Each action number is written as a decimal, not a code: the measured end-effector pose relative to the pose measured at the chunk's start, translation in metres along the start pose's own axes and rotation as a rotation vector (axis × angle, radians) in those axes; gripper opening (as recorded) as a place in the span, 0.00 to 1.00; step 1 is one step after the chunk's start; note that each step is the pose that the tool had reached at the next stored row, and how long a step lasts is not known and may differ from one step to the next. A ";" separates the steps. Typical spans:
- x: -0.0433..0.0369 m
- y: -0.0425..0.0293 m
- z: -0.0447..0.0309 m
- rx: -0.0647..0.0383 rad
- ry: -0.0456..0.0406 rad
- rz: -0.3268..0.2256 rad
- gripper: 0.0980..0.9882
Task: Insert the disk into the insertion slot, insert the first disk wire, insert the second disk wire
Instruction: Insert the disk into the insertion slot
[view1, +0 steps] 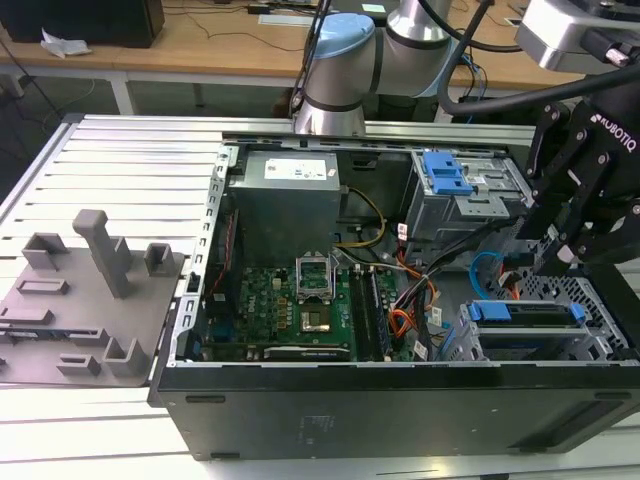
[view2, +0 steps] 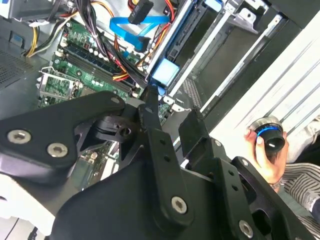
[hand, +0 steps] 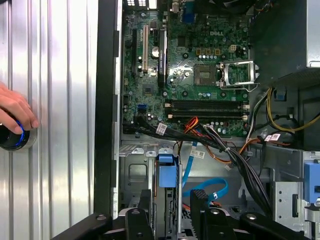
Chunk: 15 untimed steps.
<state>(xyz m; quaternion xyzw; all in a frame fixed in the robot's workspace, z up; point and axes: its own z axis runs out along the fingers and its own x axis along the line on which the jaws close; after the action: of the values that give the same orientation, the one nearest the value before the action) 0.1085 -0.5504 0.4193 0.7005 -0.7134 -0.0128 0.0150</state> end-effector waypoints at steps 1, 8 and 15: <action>0.0000 0.0000 0.0000 0.000 0.0000 0.000 0.39; 0.0000 0.0000 0.0001 0.000 0.0001 0.000 0.01; 0.0000 0.0000 0.0002 0.000 0.0000 0.000 0.01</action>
<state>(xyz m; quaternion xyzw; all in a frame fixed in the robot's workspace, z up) 0.1085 -0.5504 0.4191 0.7005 -0.7134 -0.0128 0.0150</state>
